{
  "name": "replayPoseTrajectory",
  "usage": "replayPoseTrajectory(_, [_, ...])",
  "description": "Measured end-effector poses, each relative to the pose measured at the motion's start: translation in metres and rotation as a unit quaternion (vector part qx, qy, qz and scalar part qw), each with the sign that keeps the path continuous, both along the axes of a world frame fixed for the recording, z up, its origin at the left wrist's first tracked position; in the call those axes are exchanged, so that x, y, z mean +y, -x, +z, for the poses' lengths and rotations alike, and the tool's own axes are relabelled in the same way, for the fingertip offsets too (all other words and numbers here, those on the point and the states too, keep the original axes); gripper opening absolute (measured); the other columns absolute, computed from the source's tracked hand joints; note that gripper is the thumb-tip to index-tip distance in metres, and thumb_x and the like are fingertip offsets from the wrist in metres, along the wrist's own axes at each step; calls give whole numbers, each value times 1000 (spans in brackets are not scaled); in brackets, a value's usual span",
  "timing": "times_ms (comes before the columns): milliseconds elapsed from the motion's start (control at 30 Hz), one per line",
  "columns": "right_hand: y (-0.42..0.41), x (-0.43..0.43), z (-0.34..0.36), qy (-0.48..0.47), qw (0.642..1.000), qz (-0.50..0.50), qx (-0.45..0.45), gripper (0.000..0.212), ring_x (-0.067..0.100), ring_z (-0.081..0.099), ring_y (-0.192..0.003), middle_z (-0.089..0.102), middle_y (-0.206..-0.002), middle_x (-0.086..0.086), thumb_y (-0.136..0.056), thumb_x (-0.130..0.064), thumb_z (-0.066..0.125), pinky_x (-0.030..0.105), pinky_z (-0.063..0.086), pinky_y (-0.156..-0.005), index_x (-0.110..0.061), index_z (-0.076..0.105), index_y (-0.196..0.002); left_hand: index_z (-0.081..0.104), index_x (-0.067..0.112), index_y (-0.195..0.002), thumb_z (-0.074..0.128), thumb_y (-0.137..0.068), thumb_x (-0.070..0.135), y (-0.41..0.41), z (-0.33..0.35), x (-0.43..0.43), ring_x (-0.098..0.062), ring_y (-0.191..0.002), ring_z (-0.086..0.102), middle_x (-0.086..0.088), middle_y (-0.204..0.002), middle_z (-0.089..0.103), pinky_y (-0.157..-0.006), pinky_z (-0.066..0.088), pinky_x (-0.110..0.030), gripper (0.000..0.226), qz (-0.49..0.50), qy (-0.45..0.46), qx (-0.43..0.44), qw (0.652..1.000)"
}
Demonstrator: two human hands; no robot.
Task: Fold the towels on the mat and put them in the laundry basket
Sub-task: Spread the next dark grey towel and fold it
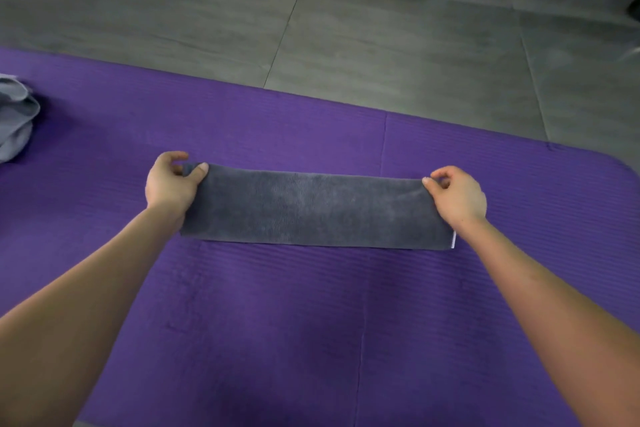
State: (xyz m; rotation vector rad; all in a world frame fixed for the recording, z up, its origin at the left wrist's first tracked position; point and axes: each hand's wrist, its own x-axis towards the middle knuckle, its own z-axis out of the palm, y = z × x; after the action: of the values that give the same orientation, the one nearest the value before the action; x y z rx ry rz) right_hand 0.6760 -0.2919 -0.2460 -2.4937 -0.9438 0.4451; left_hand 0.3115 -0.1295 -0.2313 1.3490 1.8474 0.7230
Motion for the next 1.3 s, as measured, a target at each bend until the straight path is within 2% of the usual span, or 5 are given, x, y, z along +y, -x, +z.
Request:
replayPoseTrajectory(200, [4, -8, -19, 9, 996, 0, -94, 35, 34, 59, -97, 61, -111, 12, -95, -40, 49, 40, 42, -80, -12, 60, -113, 48, 14, -123, 56, -81, 59, 25, -13, -20, -33, -112, 53, -10, -119, 59, -98, 42, -43, 62, 48, 33, 85, 995])
replayPoseTrajectory(467, [37, -23, 8, -163, 853, 333, -369, 43, 29, 58, -98, 63, -112, 9, -87, -47, 52, 45, 32, -95, -13, 64, -111, 42, 6, -111, 54, -92, 36, 41, -6, -102, -28, -65, 52, -16, -79, 49, -34, 49, -27, 37, 153, 301, -225, 914])
replayPoseTrajectory(1067, [134, -174, 1, -33, 791, 507, -340, 42, 25, 59, -63, 67, -92, 16, -69, -13, 32, 32, 49, -53, -11, 46, -109, 33, 18, -138, 55, -92, 2, -50, 0, -23, -17, -94, 60, -3, -101, 60, -90, 50, -36, 54, -9, 147, -403, 903])
replayPoseTrajectory(1200, [189, -177, 8, -53, 791, 519, -319, 37, 17, 57, -60, 67, -84, 7, -69, -15, 37, 25, 48, -49, -14, 44, -106, 54, 14, -127, 52, -83, -7, -44, 5, -52, -26, -113, 57, -9, -121, 61, -96, 40, -27, 49, -301, -47, -13, 953])
replayPoseTrajectory(1300, [207, -172, 6, -60, 828, 490, -267, 56, 15, 58, -61, 64, -80, 2, -55, -15, 66, 24, 49, -48, -14, 44, -106, 66, 16, -111, 48, -65, 2, -20, 6, -111, -30, -101, 57, -8, -107, 65, -92, 36, -30, 51, -546, -269, 187, 771])
